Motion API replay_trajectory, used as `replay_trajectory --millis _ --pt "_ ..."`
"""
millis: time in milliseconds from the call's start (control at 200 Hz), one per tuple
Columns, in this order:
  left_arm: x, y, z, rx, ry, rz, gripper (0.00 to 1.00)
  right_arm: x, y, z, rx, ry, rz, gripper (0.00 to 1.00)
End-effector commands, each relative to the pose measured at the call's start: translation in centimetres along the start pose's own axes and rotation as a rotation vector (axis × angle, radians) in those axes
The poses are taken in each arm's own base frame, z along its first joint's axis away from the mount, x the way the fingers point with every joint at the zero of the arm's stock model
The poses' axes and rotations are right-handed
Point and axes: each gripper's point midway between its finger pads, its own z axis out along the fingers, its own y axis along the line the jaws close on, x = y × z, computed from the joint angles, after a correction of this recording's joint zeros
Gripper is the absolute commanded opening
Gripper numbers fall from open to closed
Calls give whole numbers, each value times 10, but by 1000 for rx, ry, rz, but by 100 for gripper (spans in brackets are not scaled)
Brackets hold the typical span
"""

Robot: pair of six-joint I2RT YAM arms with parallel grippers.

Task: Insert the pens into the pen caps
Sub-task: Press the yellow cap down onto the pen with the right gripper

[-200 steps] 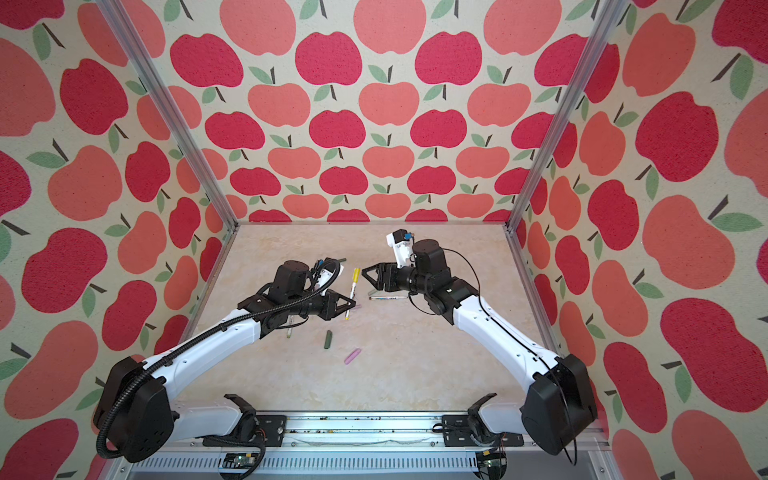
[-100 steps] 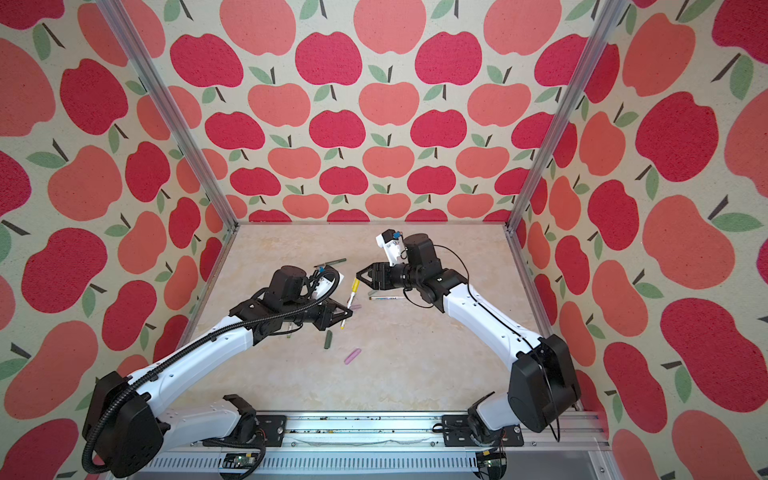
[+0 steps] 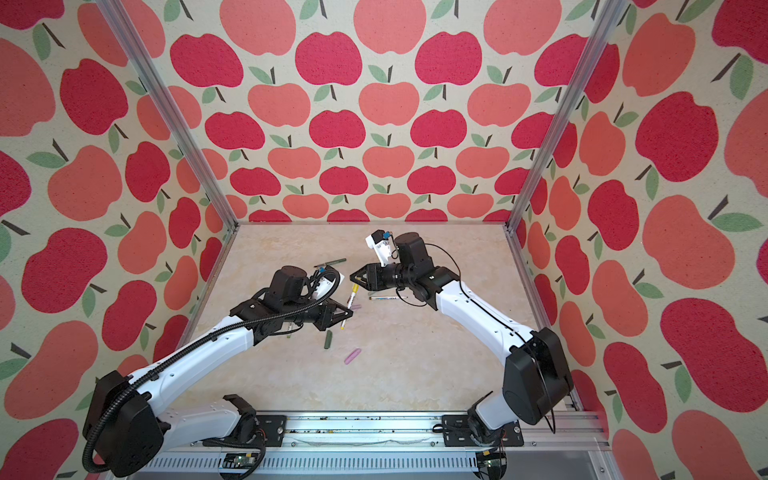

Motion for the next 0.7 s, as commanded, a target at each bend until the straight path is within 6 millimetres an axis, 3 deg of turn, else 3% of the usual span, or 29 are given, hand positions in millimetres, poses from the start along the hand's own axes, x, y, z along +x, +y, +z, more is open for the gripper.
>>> replay_trajectory --millis 0,275,365,695 --pt "-3 -2 4 18 -13 8 4 0 7 3 -15 16 -17 26" --pt "-15 0 5 8 -66 8 4 8 1 6 5 35 -8 9" --pt "-22 1 4 -4 -100 20 0 12 -1 10 8 46 -4 7" --pt "-52 -3 -10 -26 -229 92 0 29 -12 22 28 103 23 5"
